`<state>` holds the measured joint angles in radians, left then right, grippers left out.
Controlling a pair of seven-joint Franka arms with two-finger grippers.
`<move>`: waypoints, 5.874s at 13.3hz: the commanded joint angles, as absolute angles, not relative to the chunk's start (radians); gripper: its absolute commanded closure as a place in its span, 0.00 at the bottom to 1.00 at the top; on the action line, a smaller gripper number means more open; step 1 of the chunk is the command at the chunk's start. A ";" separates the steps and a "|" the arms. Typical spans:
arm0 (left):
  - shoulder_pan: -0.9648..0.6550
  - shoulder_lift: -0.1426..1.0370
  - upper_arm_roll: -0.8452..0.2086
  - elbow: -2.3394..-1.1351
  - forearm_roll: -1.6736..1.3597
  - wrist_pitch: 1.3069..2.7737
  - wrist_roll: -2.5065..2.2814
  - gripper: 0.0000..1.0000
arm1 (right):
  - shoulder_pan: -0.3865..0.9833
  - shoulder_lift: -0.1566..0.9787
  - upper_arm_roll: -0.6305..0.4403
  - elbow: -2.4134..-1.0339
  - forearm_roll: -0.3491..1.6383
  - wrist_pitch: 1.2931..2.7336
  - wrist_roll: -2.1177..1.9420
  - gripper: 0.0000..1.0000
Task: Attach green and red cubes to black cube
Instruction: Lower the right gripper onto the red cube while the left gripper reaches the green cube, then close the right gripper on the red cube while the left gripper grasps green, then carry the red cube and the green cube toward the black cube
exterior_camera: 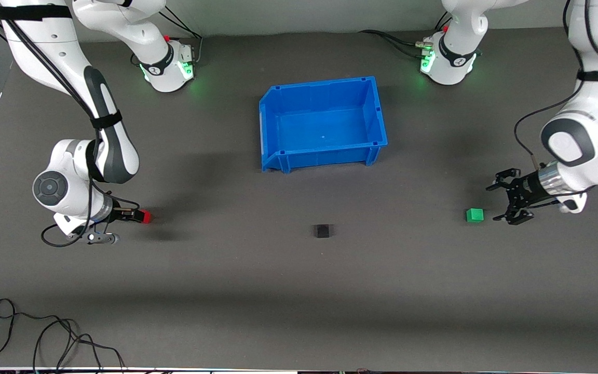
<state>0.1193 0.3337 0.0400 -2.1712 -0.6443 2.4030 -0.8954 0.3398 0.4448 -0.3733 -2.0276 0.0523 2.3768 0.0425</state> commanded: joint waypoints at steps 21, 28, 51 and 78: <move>0.112 0.459 -0.006 -2.157 -0.716 2.582 -0.811 0.41 | 0.339 0.548 -0.377 -2.066 0.324 2.523 -0.170 0.15; 0.106 0.408 -0.002 -2.109 -0.713 2.515 -0.831 0.88 | 0.336 0.545 -0.377 -2.071 0.331 2.517 -0.169 0.21; -0.319 0.520 0.032 -1.792 -0.578 2.382 -1.529 0.93 | 0.325 0.528 -0.379 -2.091 0.573 2.510 -0.216 1.00; -0.551 0.758 0.037 -1.640 -0.578 2.595 -1.767 0.92 | 0.742 0.722 -0.382 -1.717 0.512 2.427 1.454 1.00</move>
